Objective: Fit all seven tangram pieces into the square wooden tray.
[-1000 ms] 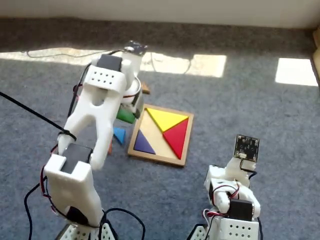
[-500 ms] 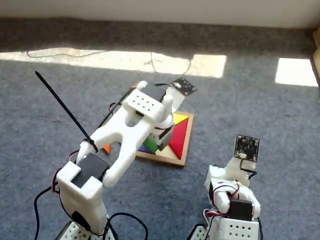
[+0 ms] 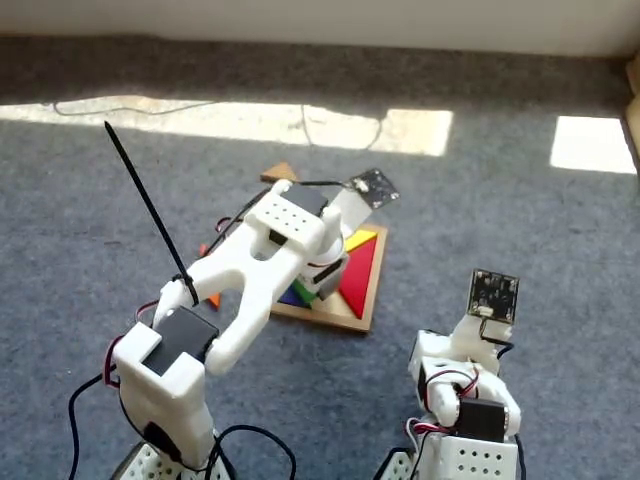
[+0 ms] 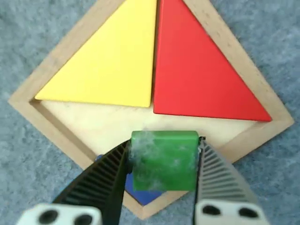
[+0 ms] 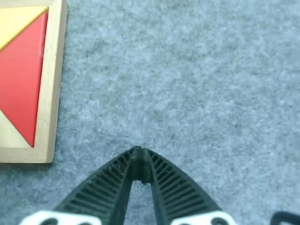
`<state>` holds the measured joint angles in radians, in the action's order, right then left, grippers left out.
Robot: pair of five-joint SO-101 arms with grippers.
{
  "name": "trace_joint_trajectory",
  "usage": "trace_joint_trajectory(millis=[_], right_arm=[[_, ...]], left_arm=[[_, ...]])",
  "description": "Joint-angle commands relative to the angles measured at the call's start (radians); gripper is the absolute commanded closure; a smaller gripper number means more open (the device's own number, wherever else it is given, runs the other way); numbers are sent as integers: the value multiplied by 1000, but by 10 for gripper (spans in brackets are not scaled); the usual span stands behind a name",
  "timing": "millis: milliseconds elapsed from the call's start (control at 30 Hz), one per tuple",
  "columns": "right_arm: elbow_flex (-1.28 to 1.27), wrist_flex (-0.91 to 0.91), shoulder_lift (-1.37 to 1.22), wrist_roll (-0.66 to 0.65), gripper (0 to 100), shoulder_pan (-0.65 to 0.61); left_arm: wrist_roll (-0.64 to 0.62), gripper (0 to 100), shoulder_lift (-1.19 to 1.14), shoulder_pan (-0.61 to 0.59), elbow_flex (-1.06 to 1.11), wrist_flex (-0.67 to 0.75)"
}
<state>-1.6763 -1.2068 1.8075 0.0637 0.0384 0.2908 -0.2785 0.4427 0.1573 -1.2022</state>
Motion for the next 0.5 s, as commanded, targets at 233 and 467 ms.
trace_joint_trajectory(millis=[233, 467], right_arm=[[-93, -8, 10, 12, 986, 8], [-93, -8, 10, 12, 986, 8]], left_arm=[[8, 754, 58, 8, -31, 5], [2, 758, 58, -67, -177, -135]])
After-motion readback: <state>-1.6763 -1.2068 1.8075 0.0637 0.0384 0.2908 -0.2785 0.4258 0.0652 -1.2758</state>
